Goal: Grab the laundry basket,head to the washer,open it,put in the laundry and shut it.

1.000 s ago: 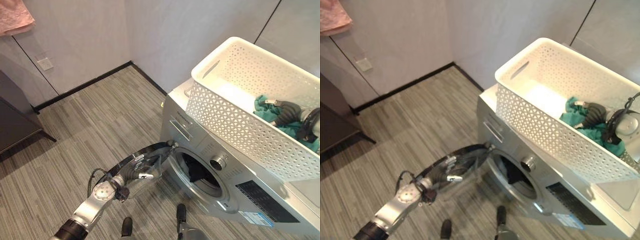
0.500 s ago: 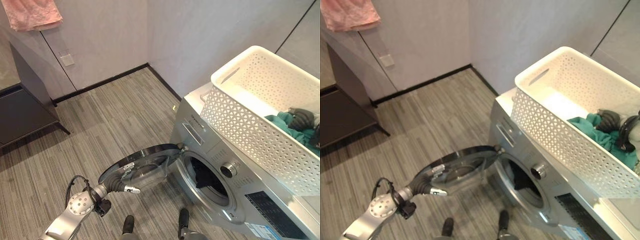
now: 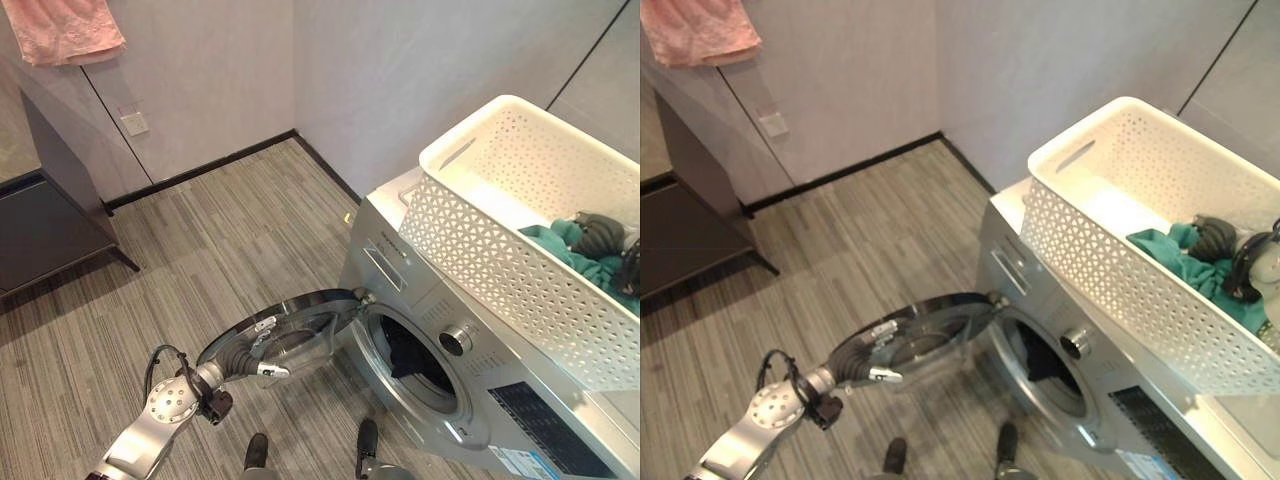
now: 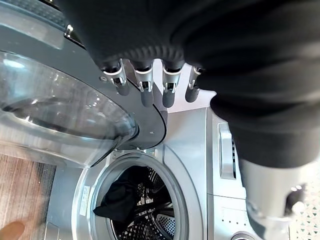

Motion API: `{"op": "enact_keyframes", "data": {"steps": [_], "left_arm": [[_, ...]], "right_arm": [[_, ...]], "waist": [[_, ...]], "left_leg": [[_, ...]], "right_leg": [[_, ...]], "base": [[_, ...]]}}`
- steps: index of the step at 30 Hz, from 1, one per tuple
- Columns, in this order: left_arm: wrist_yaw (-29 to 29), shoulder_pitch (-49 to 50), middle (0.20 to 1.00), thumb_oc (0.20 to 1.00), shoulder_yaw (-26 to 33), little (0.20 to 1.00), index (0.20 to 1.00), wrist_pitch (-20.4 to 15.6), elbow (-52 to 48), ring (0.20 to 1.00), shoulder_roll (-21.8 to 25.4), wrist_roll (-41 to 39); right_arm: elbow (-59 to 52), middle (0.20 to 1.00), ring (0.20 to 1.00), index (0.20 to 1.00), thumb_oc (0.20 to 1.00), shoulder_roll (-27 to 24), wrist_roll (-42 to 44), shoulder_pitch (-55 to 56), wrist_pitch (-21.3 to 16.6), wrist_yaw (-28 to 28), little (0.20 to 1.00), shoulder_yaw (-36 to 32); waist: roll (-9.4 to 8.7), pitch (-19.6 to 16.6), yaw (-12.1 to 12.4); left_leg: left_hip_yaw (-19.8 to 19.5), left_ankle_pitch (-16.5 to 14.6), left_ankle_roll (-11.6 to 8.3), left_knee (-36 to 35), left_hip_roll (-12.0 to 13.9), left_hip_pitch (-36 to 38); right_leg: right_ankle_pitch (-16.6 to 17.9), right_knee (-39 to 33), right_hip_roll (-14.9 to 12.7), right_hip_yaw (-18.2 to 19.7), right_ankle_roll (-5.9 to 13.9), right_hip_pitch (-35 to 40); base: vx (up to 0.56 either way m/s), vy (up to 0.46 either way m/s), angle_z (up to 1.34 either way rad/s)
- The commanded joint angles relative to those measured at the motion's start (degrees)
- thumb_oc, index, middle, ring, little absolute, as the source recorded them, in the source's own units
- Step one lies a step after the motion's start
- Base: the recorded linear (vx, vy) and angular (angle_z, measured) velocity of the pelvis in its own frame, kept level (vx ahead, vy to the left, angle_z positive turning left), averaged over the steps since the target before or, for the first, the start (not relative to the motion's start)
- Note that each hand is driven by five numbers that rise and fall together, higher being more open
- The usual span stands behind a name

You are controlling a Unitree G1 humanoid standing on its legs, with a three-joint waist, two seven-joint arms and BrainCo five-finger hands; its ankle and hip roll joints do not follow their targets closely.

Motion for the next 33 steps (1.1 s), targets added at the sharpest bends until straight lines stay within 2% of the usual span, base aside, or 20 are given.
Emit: {"op": "enact_keyframes", "data": {"steps": [1,6,10,14,21,24,27,29,31,33], "left_arm": [[2.3,-3.1,1.0,1.0,-0.8,1.0,1.0,-2.9,-0.9,1.0,0.3,-0.5],[3.4,-3.8,1.0,1.0,-0.7,1.0,1.0,-3.2,0.5,1.0,-0.2,-0.5],[4.9,-4.3,1.0,1.0,0.0,1.0,1.0,-3.8,1.9,1.0,-0.4,0.4],[5.7,-4.7,1.0,1.0,0.4,1.0,1.0,-4.1,2.2,1.0,-0.6,0.8],[6.8,-6.5,1.0,1.0,0.4,1.0,1.0,-4.9,2.4,1.0,-1.0,4.1],[7.0,-6.8,1.0,1.0,0.4,1.0,1.0,-5.0,3.0,1.0,-1.2,5.5],[7.5,-6.8,1.0,1.0,1.5,1.0,1.0,-5.2,2.8,1.0,-1.4,7.2],[7.6,-6.8,1.0,1.0,1.5,1.0,1.0,-5.2,3.1,1.0,-1.4,7.4],[7.7,-7.0,1.0,1.0,1.3,1.0,1.0,-5.4,3.0,1.0,-1.5,8.4],[7.6,-7.0,1.0,1.0,1.3,1.0,1.0,-5.5,3.0,1.0,-1.5,8.6]], "right_arm": [[3.1,0.2,0.2,0.2,0.2,0.8,-0.3,-8.3,-0.2,-9.2,0.2,-4.9],[2.5,0.2,0.2,0.2,0.2,1.7,-0.3,-11.5,-0.3,-13.9,0.2,-7.3],[-0.3,0.2,0.2,0.2,0.2,2.3,-4.9,-15.0,0.0,-18.9,0.2,-8.6],[-2.9,0.2,0.2,0.2,0.2,2.4,-7.9,-16.7,0.3,-21.3,0.2,-9.2],[-7.1,0.2,0.2,0.2,0.2,4.0,-12.9,-10.4,0.7,-27.2,0.2,-17.2],[-8.5,0.2,0.2,0.2,0.2,4.4,-14.1,-8.3,0.9,-27.7,0.2,-19.3],[-13.4,0.2,0.2,0.2,0.2,4.7,-16.3,-5.2,1.2,-28.0,0.2,-23.1],[-14.7,0.2,0.2,0.2,0.2,4.8,-16.8,-4.3,1.2,-28.1,0.2,-24.1],[-15.4,0.2,0.2,0.2,0.2,4.7,-17.0,-3.6,1.1,-29.2,0.2,-25.5],[-15.7,0.2,0.2,0.2,0.2,4.6,-17.2,-3.0,1.0,-29.2,0.2,-25.8]], "waist": [[-1.78,-2.4,0.8],[-1.91,-2.8,0.9],[-2.43,-3.1,1.3],[-2.7,-3.2,1.5],[-3.84,-2.7,1.7],[-4.29,-2.6,1.8],[-5.19,-2.6,1.6],[-5.27,-2.8,1.5],[-5.82,-3.0,1.3],[-5.99,-3.1,1.2]], "left_leg": [[3.5,-3.9,4.55,0.3,-1.5,3.5],[3.5,-4.5,4.99,0.3,-1.8,4.2],[3.7,-5.3,5.88,0.3,-2.6,5.2],[3.9,-5.8,6.76,0.3,-3.7,5.9],[3.0,-7.1,9.17,0.5,-6.6,6.8],[2.7,-7.7,9.84,1.0,-7.5,7.2],[2.3,-8.0,10.87,1.5,-9.2,7.3],[2.2,-8.5,11.15,1.4,-9.3,7.7],[2.2,-8.5,11.88,1.7,-10.7,7.9],[2.2,-8.7,12.14,1.8,-11.2,8.1]], "right_leg": [[-7.5,0.1,-2.4,1.8,3.31,4.7],[-7.4,0.1,-2.6,1.8,3.39,5.2],[-7.0,0.1,-3.1,2.0,3.82,5.8],[-6.4,0.3,-3.9,2.4,4.35,5.9],[-5.6,2.4,-6.4,2.5,5.64,5.9],[-5.3,3.3,-7.4,2.5,6.06,6.1],[-3.6,4.2,-8.9,2.6,6.43,5.9],[-3.6,4.4,-9.0,2.9,6.7,6.1],[-1.5,5.0,-10.4,3.4,6.99,5.7],[-1.1,5.1,-10.6,3.6,7.04,5.7]], "base": [[0.02,0.039,0.0],[0.0,0.04,0.0],[0.0,0.079,-0.02],[0.01,0.094,-0.02],[0.0,0.151,-0.06],[0.01,0.124,0.04],[-0.02,0.152,0.01],[0.0,0.114,-0.01],[-0.04,0.162,0.0],[-0.03,0.119,0.02]]}}
